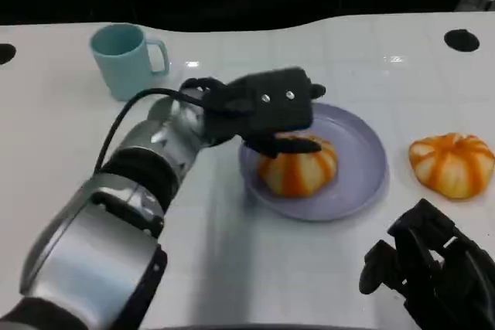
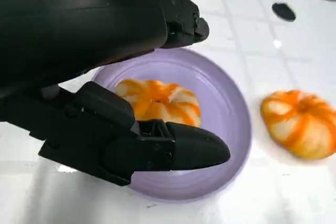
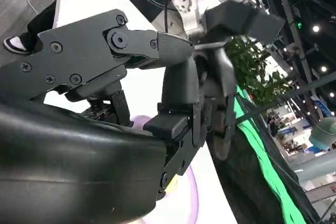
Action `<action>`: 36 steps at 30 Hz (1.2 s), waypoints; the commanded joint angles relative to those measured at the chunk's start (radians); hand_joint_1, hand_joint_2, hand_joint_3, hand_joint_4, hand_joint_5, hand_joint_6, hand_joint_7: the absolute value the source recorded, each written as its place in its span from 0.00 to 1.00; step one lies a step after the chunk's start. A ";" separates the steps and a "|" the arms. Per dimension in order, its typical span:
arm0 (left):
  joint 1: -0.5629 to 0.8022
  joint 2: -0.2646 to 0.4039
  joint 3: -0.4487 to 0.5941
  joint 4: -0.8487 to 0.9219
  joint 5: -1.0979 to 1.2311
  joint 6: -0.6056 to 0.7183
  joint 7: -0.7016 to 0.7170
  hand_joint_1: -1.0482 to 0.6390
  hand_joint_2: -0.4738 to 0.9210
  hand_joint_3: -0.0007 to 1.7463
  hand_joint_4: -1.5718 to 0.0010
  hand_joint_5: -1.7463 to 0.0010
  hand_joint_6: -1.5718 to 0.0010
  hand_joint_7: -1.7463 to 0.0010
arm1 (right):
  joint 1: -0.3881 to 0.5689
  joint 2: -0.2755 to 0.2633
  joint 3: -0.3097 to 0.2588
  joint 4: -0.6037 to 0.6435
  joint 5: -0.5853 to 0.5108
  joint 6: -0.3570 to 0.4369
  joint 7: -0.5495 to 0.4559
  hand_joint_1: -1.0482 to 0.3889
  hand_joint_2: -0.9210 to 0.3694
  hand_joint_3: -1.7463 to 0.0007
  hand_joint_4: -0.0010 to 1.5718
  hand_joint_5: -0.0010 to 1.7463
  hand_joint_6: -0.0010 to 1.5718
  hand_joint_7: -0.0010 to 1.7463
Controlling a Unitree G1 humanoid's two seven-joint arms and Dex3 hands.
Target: Grasp the bread from the table and place it into the plate.
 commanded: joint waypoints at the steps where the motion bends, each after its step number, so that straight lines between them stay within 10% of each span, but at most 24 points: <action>1: 0.014 0.029 0.046 -0.023 -0.048 -0.044 -0.034 0.05 1.00 0.31 0.97 0.98 0.95 0.98 | -0.003 -0.014 -0.011 -0.002 0.000 -0.008 -0.002 0.38 0.11 0.72 0.41 1.00 0.37 0.85; 13: 0.169 0.041 0.289 -0.118 -0.345 -0.085 -0.136 0.13 1.00 0.26 0.88 0.92 0.86 0.96 | -0.010 -0.014 -0.016 0.005 0.001 -0.006 0.001 0.38 0.11 0.72 0.42 1.00 0.37 0.85; 16: 0.294 0.004 0.437 -0.244 -0.563 -0.013 -0.221 0.22 1.00 0.19 0.80 0.47 0.70 0.82 | -0.013 -0.014 -0.017 0.005 0.001 -0.003 -0.002 0.38 0.11 0.72 0.41 1.00 0.37 0.85; 18: 0.351 -0.006 0.457 -0.338 -0.626 0.042 -0.254 0.25 1.00 0.18 0.81 0.36 0.73 0.69 | -0.014 -0.013 -0.019 0.008 0.007 -0.002 0.002 0.38 0.11 0.72 0.41 1.00 0.36 0.85; 27: 0.654 -0.042 0.506 -0.860 -0.892 0.459 -0.221 0.25 1.00 0.21 0.65 0.07 0.67 0.26 | -0.012 -0.011 -0.016 -0.004 0.003 0.004 -0.007 0.38 0.11 0.72 0.40 1.00 0.35 0.85; 36: 0.926 -0.069 0.529 -1.268 -1.094 0.827 -0.025 0.28 1.00 0.22 0.55 0.00 0.64 0.14 | -0.010 -0.013 -0.016 -0.007 0.005 0.002 -0.001 0.37 0.11 0.73 0.40 1.00 0.34 0.86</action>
